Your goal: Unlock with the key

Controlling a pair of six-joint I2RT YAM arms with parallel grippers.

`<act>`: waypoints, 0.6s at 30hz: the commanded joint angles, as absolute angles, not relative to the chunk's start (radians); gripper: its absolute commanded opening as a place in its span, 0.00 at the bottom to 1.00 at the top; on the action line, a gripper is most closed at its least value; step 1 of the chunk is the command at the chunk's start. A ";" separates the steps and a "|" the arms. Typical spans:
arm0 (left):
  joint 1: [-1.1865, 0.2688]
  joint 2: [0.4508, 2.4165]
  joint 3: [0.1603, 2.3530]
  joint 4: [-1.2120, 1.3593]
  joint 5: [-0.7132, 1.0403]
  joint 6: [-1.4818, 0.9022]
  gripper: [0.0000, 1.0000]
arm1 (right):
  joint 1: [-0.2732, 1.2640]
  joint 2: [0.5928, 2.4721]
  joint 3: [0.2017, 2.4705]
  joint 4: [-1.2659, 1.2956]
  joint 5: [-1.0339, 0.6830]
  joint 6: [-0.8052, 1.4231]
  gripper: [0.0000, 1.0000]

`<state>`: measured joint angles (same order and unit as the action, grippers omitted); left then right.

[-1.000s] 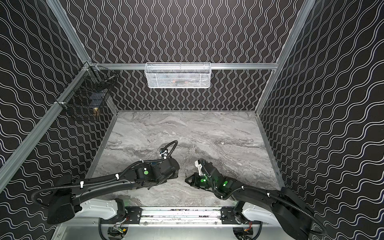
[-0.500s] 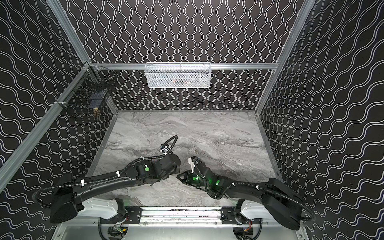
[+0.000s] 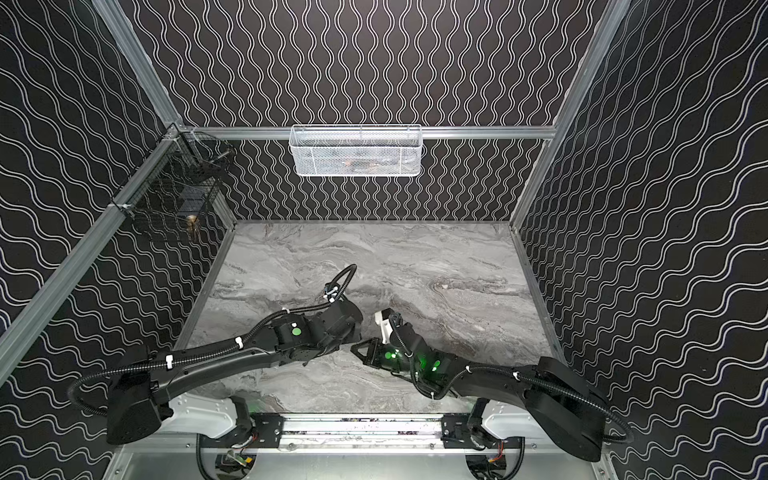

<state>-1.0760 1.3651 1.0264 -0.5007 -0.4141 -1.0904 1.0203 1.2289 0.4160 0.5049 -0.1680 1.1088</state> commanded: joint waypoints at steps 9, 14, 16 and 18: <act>-1.071 1.366 1.032 -0.511 -0.416 -1.068 0.10 | 1.020 1.216 0.413 0.513 -0.131 1.099 0.00; -1.071 1.370 1.025 -0.504 -0.412 -1.068 0.09 | 1.020 1.209 0.419 0.491 -0.121 1.089 0.00; -1.071 1.376 1.028 -0.502 -0.408 -1.068 0.09 | 1.020 1.207 0.418 0.499 -0.123 1.090 0.00; -1.071 1.379 1.029 -0.502 -0.406 -1.066 0.09 | 1.020 1.206 0.417 0.503 -0.125 1.091 0.00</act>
<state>-1.0725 1.3754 1.0260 -0.5045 -0.4030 -1.0729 1.0191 1.2110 0.4129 0.4805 -0.1368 1.0908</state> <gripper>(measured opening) 0.329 0.056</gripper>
